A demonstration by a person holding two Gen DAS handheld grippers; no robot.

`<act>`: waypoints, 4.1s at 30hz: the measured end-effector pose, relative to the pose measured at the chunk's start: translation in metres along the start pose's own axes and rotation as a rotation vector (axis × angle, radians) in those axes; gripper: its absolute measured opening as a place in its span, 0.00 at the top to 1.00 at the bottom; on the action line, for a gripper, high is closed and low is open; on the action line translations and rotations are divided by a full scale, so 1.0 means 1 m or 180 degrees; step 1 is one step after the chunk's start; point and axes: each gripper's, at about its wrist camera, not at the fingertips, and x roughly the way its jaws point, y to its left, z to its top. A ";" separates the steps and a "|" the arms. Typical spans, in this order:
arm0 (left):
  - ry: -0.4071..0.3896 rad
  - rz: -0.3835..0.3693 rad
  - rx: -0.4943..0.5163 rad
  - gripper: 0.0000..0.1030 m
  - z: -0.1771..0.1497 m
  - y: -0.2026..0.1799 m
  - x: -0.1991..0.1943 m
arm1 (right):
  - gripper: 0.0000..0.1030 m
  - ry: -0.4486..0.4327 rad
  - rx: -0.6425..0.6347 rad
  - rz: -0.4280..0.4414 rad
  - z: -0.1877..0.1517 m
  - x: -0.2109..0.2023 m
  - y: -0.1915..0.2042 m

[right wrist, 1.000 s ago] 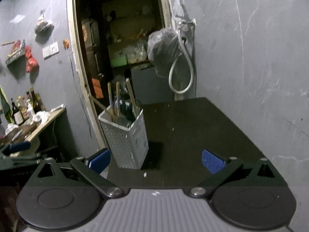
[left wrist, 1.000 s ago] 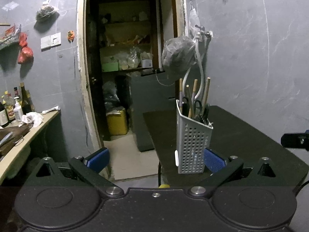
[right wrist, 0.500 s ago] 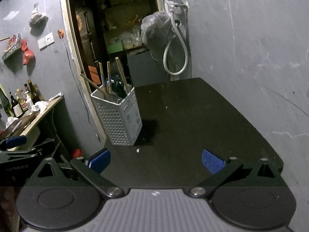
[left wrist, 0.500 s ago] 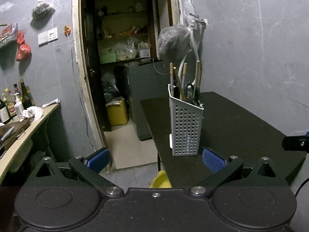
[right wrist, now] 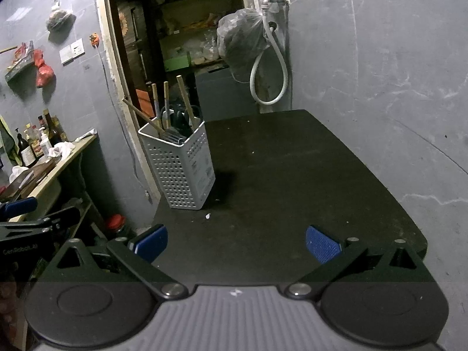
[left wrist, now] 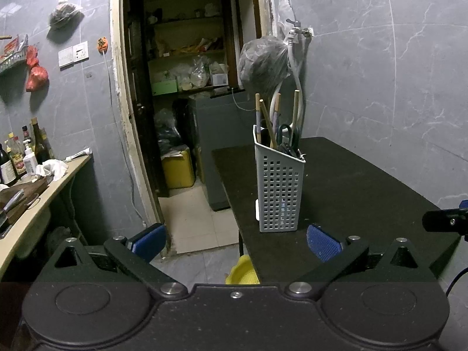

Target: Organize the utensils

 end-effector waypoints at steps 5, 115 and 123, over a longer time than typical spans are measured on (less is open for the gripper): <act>0.0008 -0.0011 0.0016 0.01 0.000 0.000 0.000 | 0.00 -0.0004 -0.0008 0.0011 0.000 0.001 0.000; 0.0120 -0.0107 0.0126 0.01 0.005 -0.005 0.042 | 0.00 0.0123 0.0043 -0.0055 0.012 0.030 -0.012; 0.0151 -0.0156 0.0144 0.01 0.005 -0.005 0.048 | 0.00 0.0170 0.0059 -0.0049 0.015 0.037 -0.014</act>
